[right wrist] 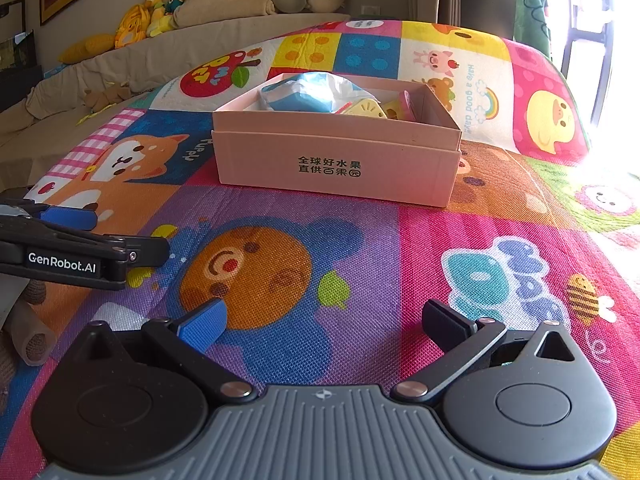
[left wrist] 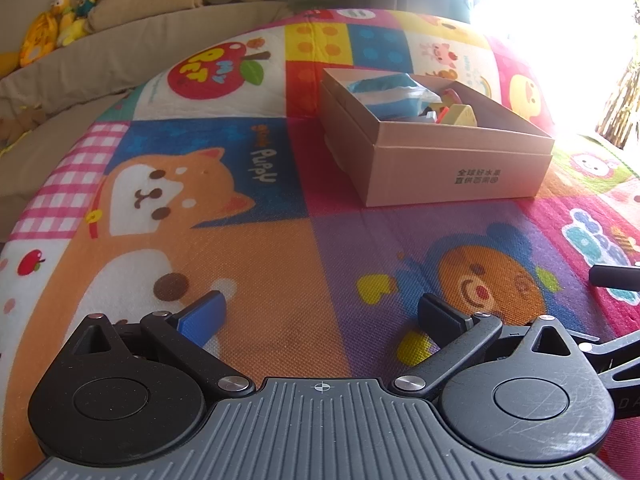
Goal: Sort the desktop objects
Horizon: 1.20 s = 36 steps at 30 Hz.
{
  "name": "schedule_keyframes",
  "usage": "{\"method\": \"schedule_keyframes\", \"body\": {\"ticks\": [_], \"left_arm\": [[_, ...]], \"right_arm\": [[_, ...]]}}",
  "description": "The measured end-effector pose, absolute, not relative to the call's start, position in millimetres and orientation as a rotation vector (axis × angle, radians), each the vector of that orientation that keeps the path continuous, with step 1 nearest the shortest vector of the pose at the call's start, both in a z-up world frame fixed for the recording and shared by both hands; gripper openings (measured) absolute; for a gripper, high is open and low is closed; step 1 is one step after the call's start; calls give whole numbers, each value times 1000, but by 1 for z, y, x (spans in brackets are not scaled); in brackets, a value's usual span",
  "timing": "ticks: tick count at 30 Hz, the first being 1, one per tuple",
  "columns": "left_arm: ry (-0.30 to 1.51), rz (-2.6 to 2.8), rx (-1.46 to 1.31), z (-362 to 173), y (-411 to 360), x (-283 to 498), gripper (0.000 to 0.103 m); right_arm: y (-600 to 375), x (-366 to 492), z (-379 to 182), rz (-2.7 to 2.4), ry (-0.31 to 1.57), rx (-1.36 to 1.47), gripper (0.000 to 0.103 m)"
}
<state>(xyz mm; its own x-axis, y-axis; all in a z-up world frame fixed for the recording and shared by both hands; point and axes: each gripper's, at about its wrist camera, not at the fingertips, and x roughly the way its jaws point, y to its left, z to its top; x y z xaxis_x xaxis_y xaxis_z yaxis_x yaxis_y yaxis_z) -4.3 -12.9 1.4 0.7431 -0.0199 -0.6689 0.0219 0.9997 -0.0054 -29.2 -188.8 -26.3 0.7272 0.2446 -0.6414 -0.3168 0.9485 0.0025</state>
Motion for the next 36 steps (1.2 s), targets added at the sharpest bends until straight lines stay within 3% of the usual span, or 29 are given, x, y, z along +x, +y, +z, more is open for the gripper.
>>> {"method": "schedule_keyframes", "body": {"ticks": [36], "left_arm": [[733, -24, 3, 1, -15, -4, 103]], "right_arm": [[-188, -29, -26, 310, 691, -108, 103]]}}
